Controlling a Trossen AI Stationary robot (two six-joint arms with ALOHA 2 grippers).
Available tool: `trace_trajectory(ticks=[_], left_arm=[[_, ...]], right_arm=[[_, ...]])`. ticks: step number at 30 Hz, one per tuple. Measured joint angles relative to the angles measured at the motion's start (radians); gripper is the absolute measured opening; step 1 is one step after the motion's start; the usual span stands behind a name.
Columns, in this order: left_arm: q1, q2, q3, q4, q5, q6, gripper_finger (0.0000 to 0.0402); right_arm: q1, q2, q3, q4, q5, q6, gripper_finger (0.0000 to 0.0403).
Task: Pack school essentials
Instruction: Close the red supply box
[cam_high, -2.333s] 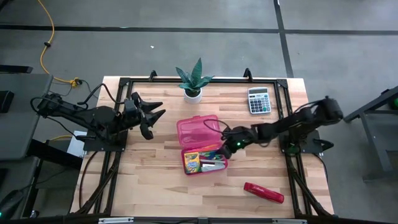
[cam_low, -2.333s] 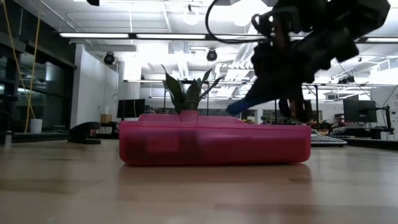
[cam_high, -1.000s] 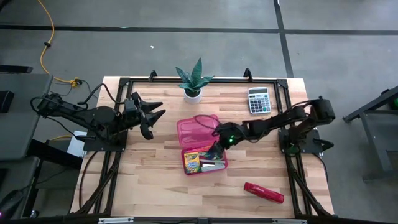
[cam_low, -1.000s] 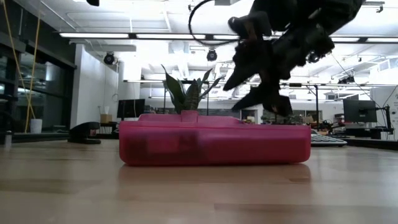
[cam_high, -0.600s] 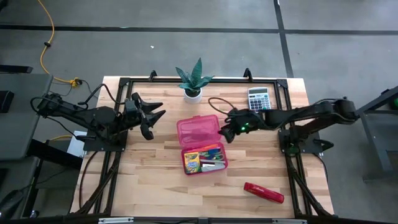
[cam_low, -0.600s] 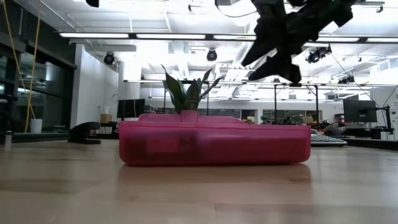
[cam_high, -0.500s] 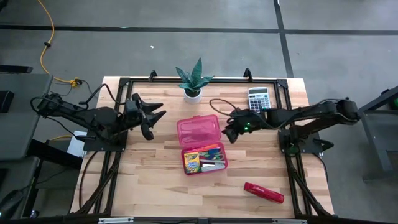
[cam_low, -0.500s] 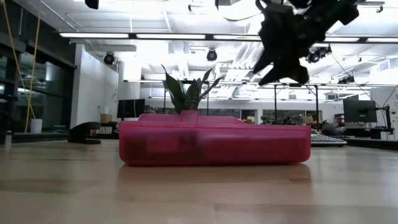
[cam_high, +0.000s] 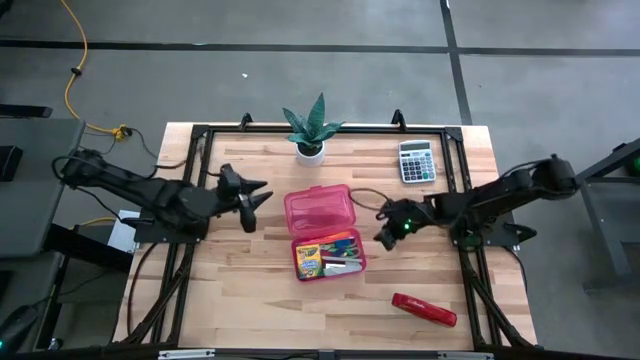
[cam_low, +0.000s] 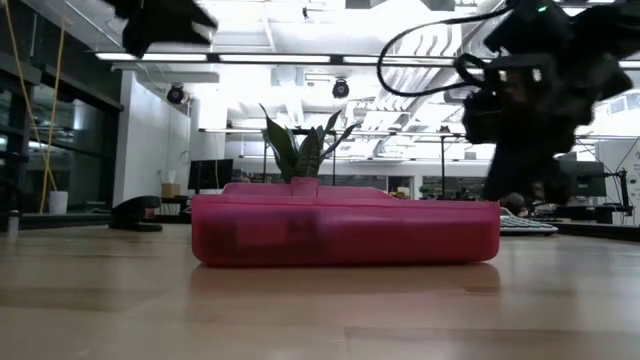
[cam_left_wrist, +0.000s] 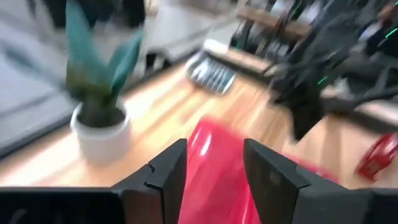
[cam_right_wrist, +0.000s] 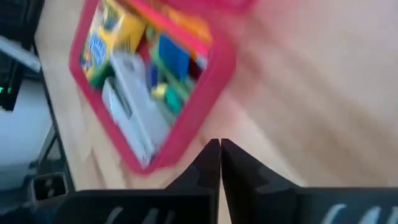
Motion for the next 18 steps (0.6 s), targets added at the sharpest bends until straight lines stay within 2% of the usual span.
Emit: trace_trajectory(ticks=[7,10,14,18], left_arm=[[0.0,0.125,-0.001,-0.23,0.014,-0.244,0.0113],[0.0,0.171,-0.001,-0.294,0.052,-0.313,0.0081],[-0.025,0.233,-0.001,-0.432,0.096,-0.459,0.0014],[-0.076,0.271,-0.075,-0.451,0.098,-0.615,0.0006]], right_arm=[[0.148,0.023,-0.011,0.059,-0.053,0.086,0.0002],[0.204,0.073,-0.011,0.087,-0.022,0.139,0.0],[0.27,0.155,-0.011,0.193,0.037,0.231,0.0],[0.317,0.231,-0.01,0.331,0.092,0.298,0.0]])
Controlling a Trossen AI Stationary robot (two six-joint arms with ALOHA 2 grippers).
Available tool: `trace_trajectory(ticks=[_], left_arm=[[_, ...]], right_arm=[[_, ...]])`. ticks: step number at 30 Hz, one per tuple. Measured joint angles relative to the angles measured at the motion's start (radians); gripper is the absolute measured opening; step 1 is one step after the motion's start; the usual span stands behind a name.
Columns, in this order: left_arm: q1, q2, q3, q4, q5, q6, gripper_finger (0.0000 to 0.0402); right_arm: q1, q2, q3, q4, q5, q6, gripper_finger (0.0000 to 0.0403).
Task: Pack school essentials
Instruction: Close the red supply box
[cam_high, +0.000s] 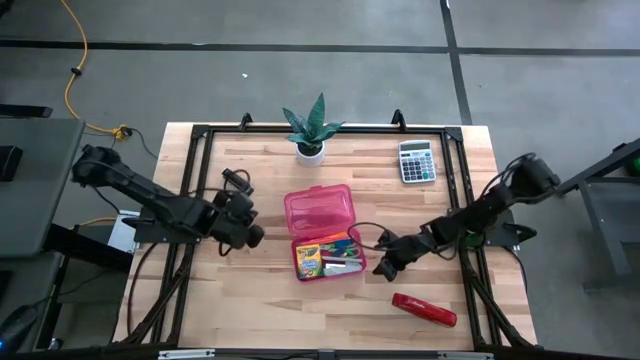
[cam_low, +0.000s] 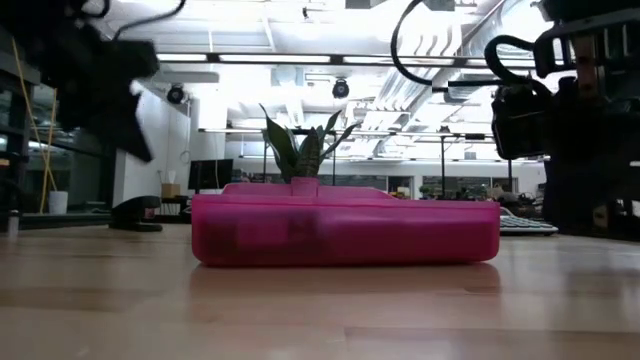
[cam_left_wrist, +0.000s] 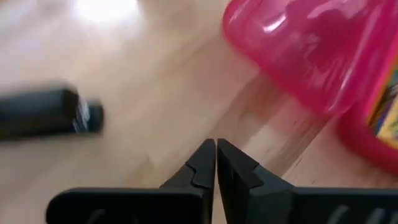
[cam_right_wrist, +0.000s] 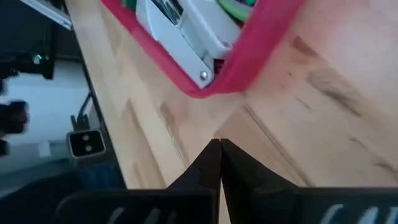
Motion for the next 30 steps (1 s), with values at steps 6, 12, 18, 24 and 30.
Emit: trace_trajectory(ticks=[6,12,18,24,30], left_arm=[[-0.031,0.025,-0.168,0.258,0.052,-0.165,0.0001],[0.014,0.076,-0.239,0.449,0.1,-0.171,0.0],[0.056,0.117,-0.239,0.488,0.122,-0.121,0.0],[0.105,0.124,-0.239,0.517,0.122,-0.092,0.0],[0.151,0.124,-0.239,0.55,0.122,-0.05,0.0]], right_arm=[[0.023,0.077,0.038,0.034,0.054,0.062,0.0],[0.018,0.143,0.138,-0.032,0.049,0.021,0.0],[0.009,0.151,0.178,-0.13,0.0,-0.04,0.0],[-0.014,0.089,0.178,-0.33,0.011,-0.036,0.0],[-0.061,0.027,0.178,-0.371,0.099,-0.027,0.0]])
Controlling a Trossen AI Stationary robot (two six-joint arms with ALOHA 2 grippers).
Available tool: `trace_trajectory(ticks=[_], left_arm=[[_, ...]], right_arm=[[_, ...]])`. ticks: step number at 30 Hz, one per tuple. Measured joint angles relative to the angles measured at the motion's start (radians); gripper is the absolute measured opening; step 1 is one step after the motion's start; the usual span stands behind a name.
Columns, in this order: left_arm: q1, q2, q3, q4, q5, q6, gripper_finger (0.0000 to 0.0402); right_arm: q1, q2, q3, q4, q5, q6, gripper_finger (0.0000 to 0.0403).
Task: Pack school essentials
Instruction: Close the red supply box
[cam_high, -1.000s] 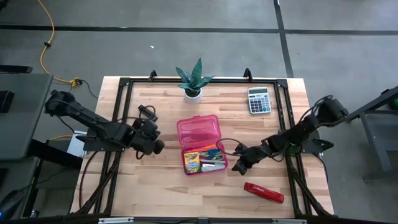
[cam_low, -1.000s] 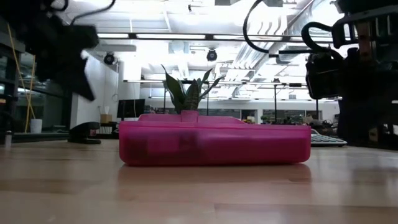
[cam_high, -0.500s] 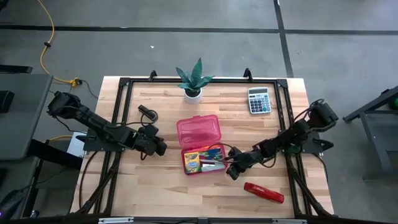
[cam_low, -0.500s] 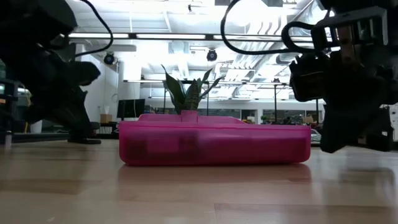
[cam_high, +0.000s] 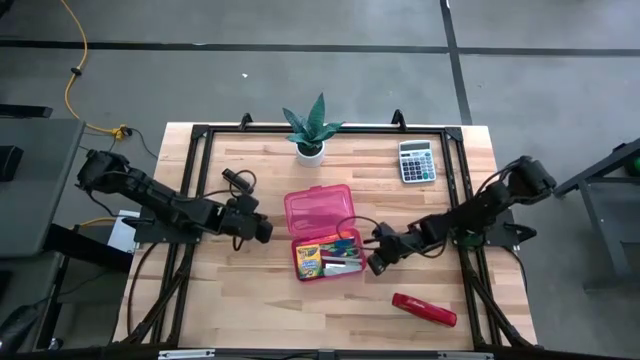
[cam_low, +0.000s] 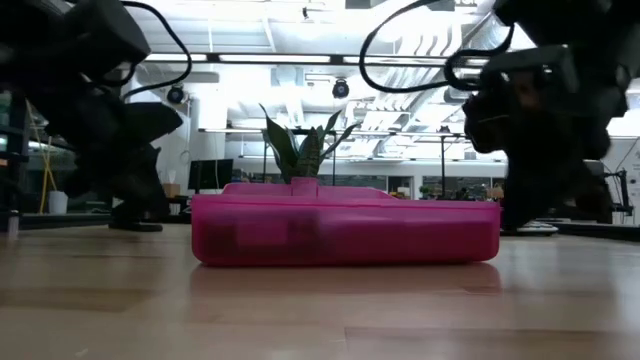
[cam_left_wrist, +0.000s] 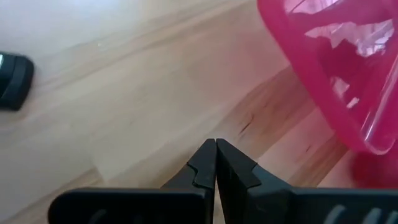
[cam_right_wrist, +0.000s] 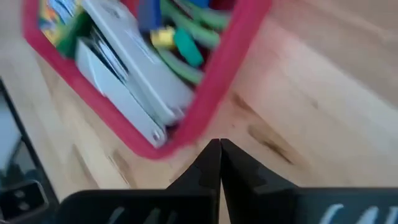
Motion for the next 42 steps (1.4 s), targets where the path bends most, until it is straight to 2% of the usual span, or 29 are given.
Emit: trace_trajectory(ticks=[22,31,35,42], left_arm=[[0.108,0.08,0.0,0.164,0.031,0.12,0.0],[0.144,0.098,0.0,0.191,0.078,0.172,0.0],[0.148,0.098,0.0,0.191,0.077,0.175,0.0],[0.148,0.098,0.0,0.193,0.078,0.175,0.0]], right_arm=[[-0.017,0.01,0.0,0.169,-0.009,0.003,0.0],[-0.017,-0.026,0.0,0.134,0.049,-0.002,0.0],[-0.016,-0.039,0.0,0.034,0.073,0.027,0.0],[-0.016,0.001,0.0,0.044,0.024,0.059,0.0]])
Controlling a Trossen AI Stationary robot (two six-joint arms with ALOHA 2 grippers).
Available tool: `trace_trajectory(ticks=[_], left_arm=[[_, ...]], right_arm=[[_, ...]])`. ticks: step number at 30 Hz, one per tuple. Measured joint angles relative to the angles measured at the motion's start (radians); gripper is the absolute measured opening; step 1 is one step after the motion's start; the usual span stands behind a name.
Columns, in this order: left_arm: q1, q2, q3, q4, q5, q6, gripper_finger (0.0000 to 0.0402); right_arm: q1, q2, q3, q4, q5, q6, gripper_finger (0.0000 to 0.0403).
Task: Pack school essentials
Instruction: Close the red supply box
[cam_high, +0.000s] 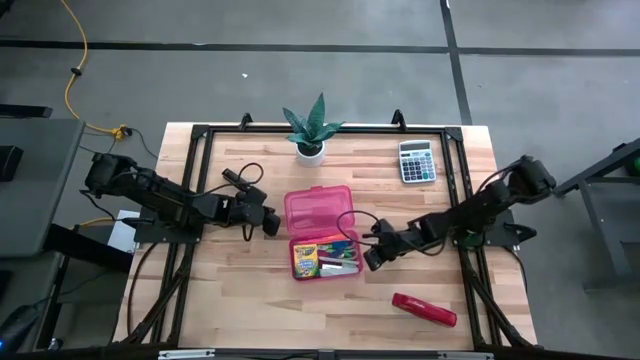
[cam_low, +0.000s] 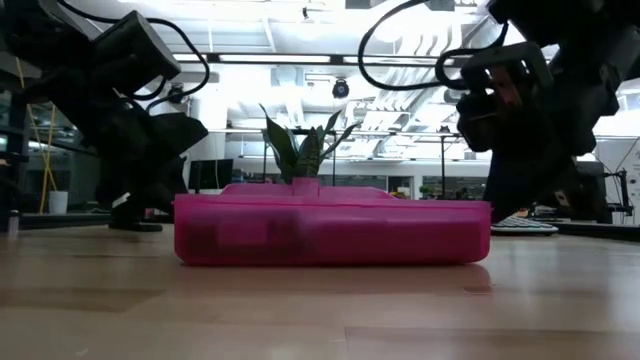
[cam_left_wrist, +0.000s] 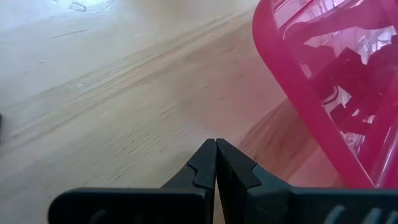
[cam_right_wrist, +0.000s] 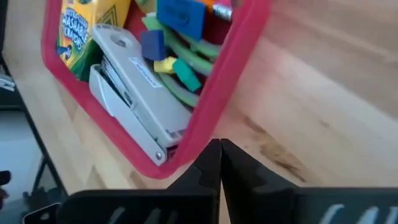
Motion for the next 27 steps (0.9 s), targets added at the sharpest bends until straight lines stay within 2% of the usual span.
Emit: trace_trajectory(ticks=[7,16,20,27], left_arm=[[0.0,0.0,0.0,0.006,0.001,0.0,0.0],[0.0,0.0,0.0,0.01,-0.006,0.0,0.0],[0.002,0.0,0.0,0.054,-0.046,0.001,0.0],[0.093,0.0,0.0,0.163,-0.052,0.033,0.0]], right_arm=[[0.0,0.057,0.0,0.123,-0.039,0.02,0.0],[0.0,0.057,0.0,0.186,-0.038,0.024,0.0],[0.0,0.057,0.0,0.188,-0.03,0.023,0.0],[0.0,0.057,0.0,0.186,-0.029,0.023,0.0]])
